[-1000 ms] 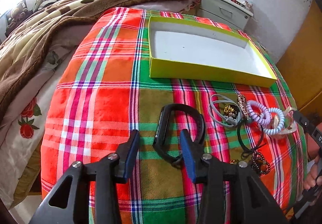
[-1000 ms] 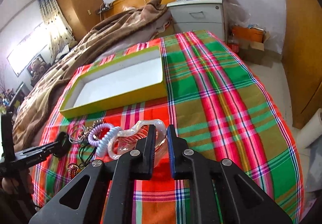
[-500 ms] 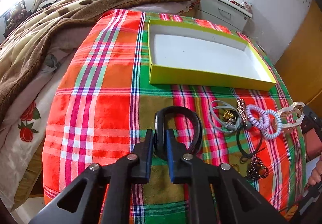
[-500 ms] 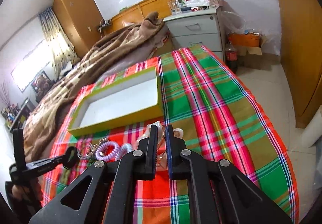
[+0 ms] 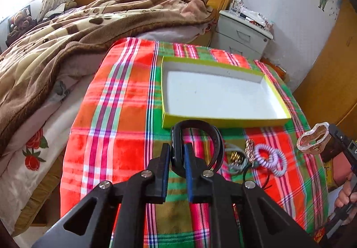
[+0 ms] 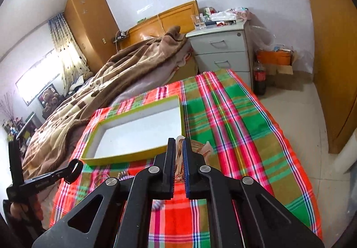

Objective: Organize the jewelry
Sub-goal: 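Carry both items into the yellow box and open both tools to release, then withdraw both tools from the box back toward the remaining jewelry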

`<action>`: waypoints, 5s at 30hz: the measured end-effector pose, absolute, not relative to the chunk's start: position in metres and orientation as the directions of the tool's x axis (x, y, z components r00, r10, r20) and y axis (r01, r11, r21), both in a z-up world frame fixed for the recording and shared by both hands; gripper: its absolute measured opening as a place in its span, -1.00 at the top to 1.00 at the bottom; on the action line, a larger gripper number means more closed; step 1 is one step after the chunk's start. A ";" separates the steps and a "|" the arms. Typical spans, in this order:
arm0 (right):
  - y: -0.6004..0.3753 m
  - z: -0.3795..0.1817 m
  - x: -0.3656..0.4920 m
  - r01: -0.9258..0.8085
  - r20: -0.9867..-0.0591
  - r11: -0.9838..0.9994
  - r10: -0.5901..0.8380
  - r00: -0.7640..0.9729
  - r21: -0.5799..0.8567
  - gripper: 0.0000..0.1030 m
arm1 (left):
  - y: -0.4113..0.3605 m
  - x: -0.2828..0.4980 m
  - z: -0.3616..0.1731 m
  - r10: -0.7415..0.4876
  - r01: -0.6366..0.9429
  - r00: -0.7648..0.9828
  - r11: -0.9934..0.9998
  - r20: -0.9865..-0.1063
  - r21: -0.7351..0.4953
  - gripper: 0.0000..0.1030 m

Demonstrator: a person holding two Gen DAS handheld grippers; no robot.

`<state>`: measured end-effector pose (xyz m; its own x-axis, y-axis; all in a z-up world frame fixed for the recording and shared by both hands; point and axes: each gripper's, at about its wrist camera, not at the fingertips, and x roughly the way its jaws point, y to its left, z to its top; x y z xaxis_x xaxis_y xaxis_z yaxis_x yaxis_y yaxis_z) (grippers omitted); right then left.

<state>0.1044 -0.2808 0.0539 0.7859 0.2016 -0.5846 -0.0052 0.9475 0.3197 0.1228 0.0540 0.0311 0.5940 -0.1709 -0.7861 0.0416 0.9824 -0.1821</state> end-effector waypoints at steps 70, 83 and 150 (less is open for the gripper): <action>-0.239 0.008 0.280 -0.025 -0.713 0.950 0.250 0.655 0.311 0.89 | 0.039 0.274 -0.007 -0.152 0.007 0.514 0.985 -0.844 -0.174 0.63; -0.243 0.035 0.225 -0.080 -0.661 0.946 0.279 0.697 0.315 0.72 | 0.047 0.228 0.029 -0.178 0.030 0.587 0.980 -0.790 -0.198 0.30; -0.183 -0.021 0.058 -0.325 -0.701 0.919 0.382 0.602 0.221 0.50 | 0.011 0.057 -0.016 -0.436 0.338 0.431 0.890 -0.790 -0.307 0.08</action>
